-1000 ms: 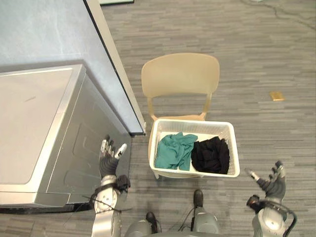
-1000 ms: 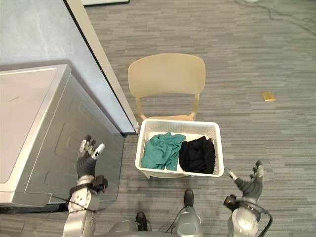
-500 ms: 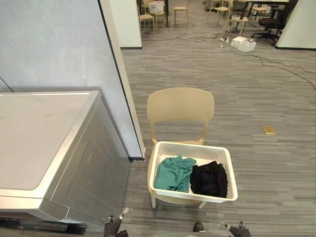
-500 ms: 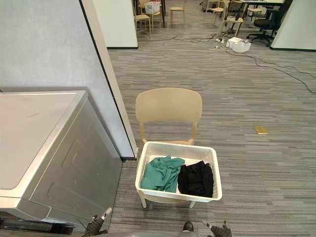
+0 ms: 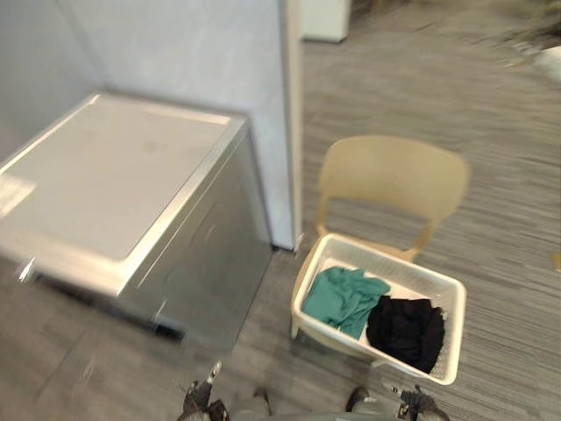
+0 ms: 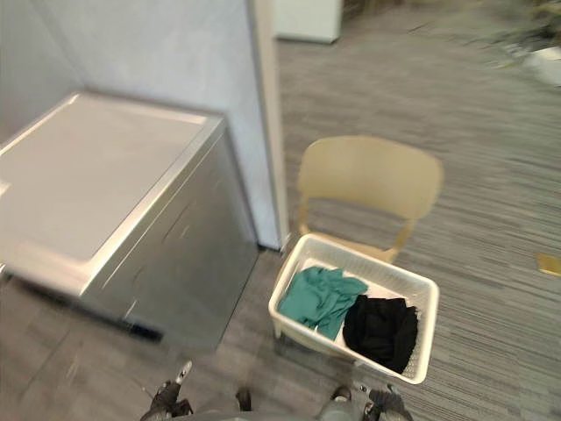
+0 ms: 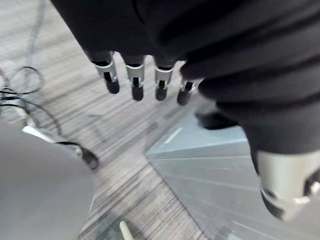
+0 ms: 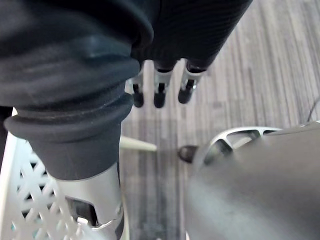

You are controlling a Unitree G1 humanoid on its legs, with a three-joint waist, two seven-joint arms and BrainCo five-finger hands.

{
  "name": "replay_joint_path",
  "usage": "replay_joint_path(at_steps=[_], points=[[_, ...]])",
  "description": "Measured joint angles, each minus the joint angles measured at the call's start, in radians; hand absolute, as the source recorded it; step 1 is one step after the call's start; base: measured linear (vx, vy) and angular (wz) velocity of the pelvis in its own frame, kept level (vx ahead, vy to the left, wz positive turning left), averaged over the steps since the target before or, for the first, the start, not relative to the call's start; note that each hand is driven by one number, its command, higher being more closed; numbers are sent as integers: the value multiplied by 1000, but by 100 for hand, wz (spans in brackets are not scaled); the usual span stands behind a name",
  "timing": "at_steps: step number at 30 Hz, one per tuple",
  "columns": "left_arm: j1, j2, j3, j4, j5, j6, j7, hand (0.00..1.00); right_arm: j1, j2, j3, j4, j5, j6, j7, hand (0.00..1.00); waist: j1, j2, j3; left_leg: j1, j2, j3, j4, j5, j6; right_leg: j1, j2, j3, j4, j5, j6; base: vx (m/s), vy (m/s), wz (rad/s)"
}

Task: Pick up the laundry basket with both hands and put the clothes into the washing machine.

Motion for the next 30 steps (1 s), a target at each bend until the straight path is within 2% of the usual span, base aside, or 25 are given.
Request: replay_joint_path(at_steps=[1,2,3,4,5,7,8,9,10,11,12,13,14,15,17,18,20,22,23,24,25,26,27,28,30], points=[[-2,0,52,4,-15,3,1,0,-14,5,9,-7,3,0,1,0,19,-16,12,-8,31,148,5,-4,25,-16,-29,-45,35,-10,-26,-57,-1,72],[-6,-4,72,4,-20,7,1,0,-18,8,7,-12,9,4,-8,0,26,-15,11,-16,67,241,83,-26,55,-8,-44,-61,46,-8,-26,-20,-23,70],[-4,-4,75,4,-20,8,0,0,-16,6,7,-13,10,2,-11,0,26,-19,13,-19,90,278,153,-52,66,0,-58,-75,54,-3,-20,41,-7,68],[5,-4,78,4,-18,7,1,0,-9,5,6,-27,13,0,-14,0,16,-16,11,-10,143,316,315,-95,67,26,-96,-115,76,1,-13,-42,91,79],[7,-6,83,4,-18,8,1,0,-4,4,2,-41,23,-2,-15,0,2,-9,7,3,196,327,415,-107,56,41,-117,-139,81,14,0,-105,165,75],[7,-11,82,8,-16,10,0,0,-2,1,-14,-42,41,-6,-15,0,-3,4,-2,16,253,332,479,-107,56,45,-128,-151,79,36,12,-91,227,42],[4,-10,67,18,-9,10,0,0,-2,0,-37,-43,50,-4,-15,0,-6,15,-10,25,305,328,501,-106,53,46,-142,-166,81,59,26,-42,417,50],[0,-7,60,24,6,10,0,0,-3,-3,-63,-35,59,-1,-15,0,-3,16,-13,19,302,319,463,-150,-2,39,-158,-169,80,93,39,-67,539,59],[-1,0,47,23,12,14,2,0,-16,5,-81,-10,62,3,-15,0,-5,19,-27,22,259,323,417,-183,-12,20,-154,-158,67,94,55,-102,460,77],[-5,40,7,28,13,19,7,0,-20,21,-78,32,85,18,-13,0,-16,-14,-46,7,230,288,349,-198,-35,-12,-121,-109,29,88,63,-123,260,80],[-7,58,-11,32,13,20,9,0,-23,28,-79,49,90,21,-13,0,-27,-26,-52,-1,219,274,313,-199,-39,-10,-109,-91,2,103,49,-122,180,118],[-18,77,-41,40,13,27,8,0,-23,33,-82,56,101,22,-16,0,-35,-37,-53,1,200,269,259,-213,-85,7,-108,-88,-27,158,38,-76,172,86],[-24,85,-59,40,14,27,8,0,-15,36,-85,58,107,22,-18,0,-27,-46,-51,13,186,270,245,-218,-96,11,-115,-86,-30,174,38,-82,289,50],[-12,91,-72,41,15,27,7,0,-18,42,-84,58,123,23,-16,0,-15,-60,-54,32,164,284,241,-217,-96,13,-139,-82,-29,198,28,-62,249,-14],[7,101,-104,41,16,26,7,0,-19,41,-83,52,126,23,-17,0,0,-62,-56,67,138,297,219,-218,-95,22,-167,-68,-29,239,8,-95,166,-21],[7,101,-119,40,16,24,7,0,-22,40,-83,49,126,24,-17,0,3,-72,-61,86,121,311,187,-217,-94,22,-181,-54,-29,265,2,-141,114,-9],[14,102,-133,41,24,22,5,0,-20,43,-83,37,122,24,-17,0,3,-65,-60,116,97,317,128,-205,-78,20,-196,-46,-29,294,-36,-143,114,3],[20,97,-144,42,53,22,4,0,-10,46,-81,5,120,17,-16,0,-5,-48,-58,147,84,274,43,-209,-61,6,-174,79,7,332,-83,-78,88,37],[21,100,-141,42,53,23,4,0,-10,49,-80,4,121,17,-15,0,-5,-50,-59,147,88,258,30,-205,-55,-4,-162,126,25,331,-82,-31,59,62],[20,110,-135,42,54,24,4,0,-11,60,-80,-1,125,19,-14,0,-2,-39,-53,141,112,220,13,-197,-53,-24,-116,225,96,287,-35,-4,11,77],[20,115,-121,41,55,26,6,0,-8,84,-78,-21,126,22,-14,0,1,-45,-54,138,140,182,2,-187,-58,-28,-57,296,180,202,18,26,-53,84],[31,114,-109,40,55,28,4,0,2,102,-75,-37,127,18,-13,0,2,-55,-56,136,152,158,-1,-183,-63,-31,-22,343,219,147,25,34,-78,66],[37,114,-91,38,60,28,1,0,6,106,-71,-42,129,17,-11,0,2,-62,-59,131,157,146,1,-181,-67,-31,-12,373,230,127,32,40,-153,51],[39,115,-75,37,76,31,0,0,5,115,-70,-50,137,16,-8,0,3,-72,-64,115,160,117,4,-176,-71,-37,6,437,248,97,72,42,-210,58],[32,93,-50,25,106,32,-2,0,7,113,-67,-73,167,14,12,0,-1,-64,-59,93,160,82,-6,-118,-57,-84,14,486,352,84,79,32,-201,66]])
